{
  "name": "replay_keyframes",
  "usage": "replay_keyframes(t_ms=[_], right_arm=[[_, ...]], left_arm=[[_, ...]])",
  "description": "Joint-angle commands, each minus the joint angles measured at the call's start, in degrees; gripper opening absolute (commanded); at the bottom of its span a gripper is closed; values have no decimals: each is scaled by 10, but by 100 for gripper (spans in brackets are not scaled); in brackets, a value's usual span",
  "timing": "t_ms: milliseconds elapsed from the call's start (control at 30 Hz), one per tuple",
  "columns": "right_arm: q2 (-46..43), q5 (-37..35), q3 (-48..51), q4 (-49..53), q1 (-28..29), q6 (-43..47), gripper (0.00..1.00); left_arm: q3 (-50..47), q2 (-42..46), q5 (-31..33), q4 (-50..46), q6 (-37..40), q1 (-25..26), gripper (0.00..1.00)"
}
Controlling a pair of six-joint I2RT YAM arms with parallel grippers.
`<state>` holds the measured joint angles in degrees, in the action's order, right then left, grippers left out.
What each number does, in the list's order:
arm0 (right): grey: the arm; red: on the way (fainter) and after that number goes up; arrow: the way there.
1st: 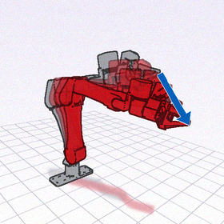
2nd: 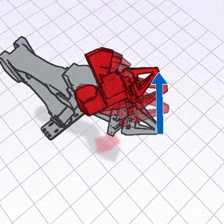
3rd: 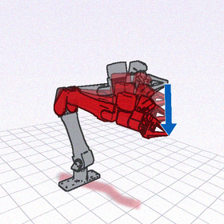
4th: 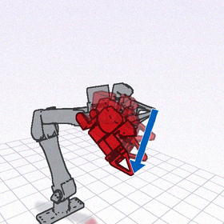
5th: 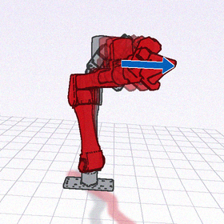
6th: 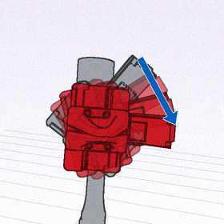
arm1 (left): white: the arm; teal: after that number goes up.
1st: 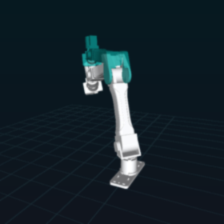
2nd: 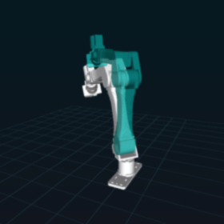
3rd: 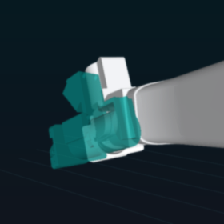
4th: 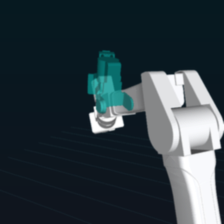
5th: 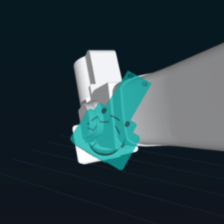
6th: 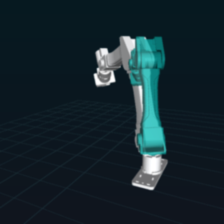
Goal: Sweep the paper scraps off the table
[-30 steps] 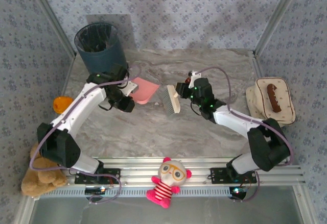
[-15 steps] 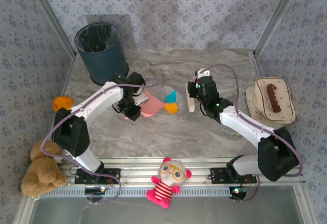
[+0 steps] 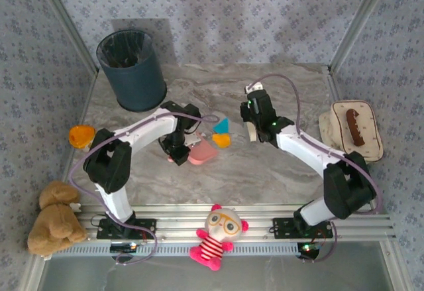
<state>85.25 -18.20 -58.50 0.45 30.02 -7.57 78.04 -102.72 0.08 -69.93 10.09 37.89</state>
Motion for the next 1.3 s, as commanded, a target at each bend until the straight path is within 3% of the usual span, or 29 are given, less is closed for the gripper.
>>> replay_keyframes(t_ms=[0,567,1267], right_arm=[[21,5,-41,15,6,28,0],[106,88,-93,26,49,65,0],[83,216,-82,40,76,86,0]], left_arm=[[3,-15,-2,-22,14,7,0],[33,-63,-40,-21,33,8,0],[76,-113,-22,-11,2,-8,0]])
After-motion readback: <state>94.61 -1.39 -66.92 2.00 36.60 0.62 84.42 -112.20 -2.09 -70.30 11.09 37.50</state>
